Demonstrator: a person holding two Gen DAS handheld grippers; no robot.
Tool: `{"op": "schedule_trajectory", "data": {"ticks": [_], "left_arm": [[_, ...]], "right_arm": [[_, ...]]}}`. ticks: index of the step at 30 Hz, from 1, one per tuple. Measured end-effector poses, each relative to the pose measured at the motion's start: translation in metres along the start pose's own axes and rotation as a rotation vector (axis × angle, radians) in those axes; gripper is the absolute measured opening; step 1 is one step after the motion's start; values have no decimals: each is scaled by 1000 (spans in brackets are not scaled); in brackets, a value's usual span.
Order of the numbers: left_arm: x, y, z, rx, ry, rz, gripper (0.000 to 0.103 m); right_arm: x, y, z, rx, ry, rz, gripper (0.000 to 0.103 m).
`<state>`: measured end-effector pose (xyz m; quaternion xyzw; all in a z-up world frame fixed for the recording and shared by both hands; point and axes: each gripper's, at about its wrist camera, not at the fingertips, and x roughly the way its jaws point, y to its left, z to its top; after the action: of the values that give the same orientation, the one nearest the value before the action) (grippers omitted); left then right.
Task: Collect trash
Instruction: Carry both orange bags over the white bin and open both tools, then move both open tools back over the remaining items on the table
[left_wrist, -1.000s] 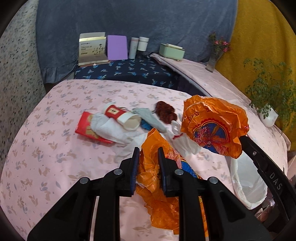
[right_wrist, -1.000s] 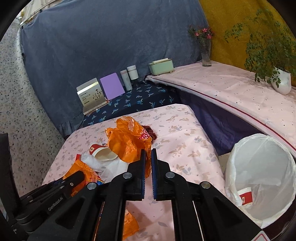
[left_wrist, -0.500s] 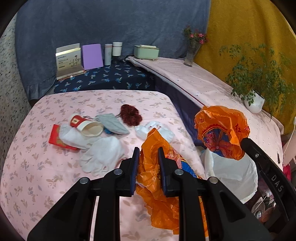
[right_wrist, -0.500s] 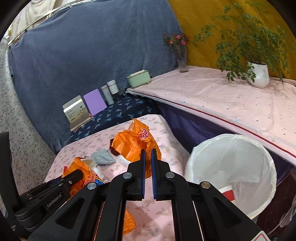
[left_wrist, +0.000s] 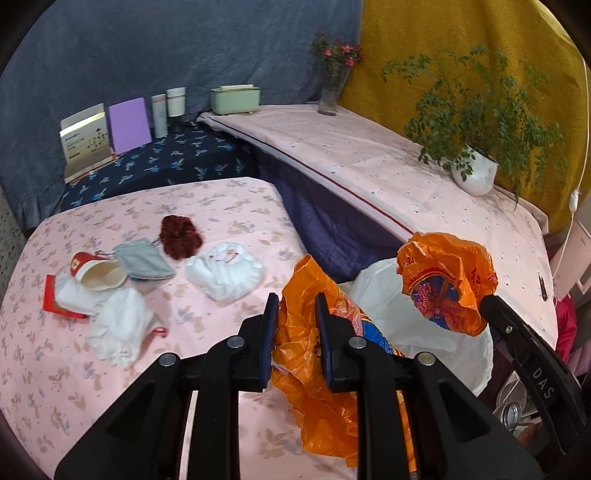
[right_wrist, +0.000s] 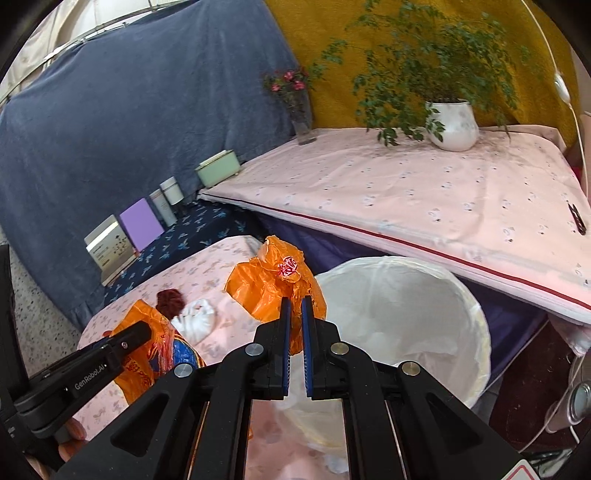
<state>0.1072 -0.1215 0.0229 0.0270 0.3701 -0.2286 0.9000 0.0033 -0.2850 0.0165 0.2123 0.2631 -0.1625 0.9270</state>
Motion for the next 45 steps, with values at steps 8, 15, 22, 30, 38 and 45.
{"op": "schedule_trajectory", "data": {"ticks": [8, 15, 22, 30, 38, 45], "left_arm": [[20, -38, 6, 48, 18, -40, 20], [36, -54, 6, 60, 34, -62, 20], [40, -57, 5, 48, 26, -72, 48], [35, -48, 4, 42, 20, -49, 52], [30, -33, 3, 23, 13, -25, 52], [28, -18, 2, 0, 15, -6, 52]], "right_arm": [[2, -34, -1, 42, 4, -40, 6], [6, -51, -3, 69, 13, -61, 8], [5, -54, -3, 70, -6, -78, 23], [4, -46, -5, 51, -8, -73, 30], [4, -31, -7, 29, -2, -60, 31], [6, -18, -8, 5, 2, -47, 37]]}}
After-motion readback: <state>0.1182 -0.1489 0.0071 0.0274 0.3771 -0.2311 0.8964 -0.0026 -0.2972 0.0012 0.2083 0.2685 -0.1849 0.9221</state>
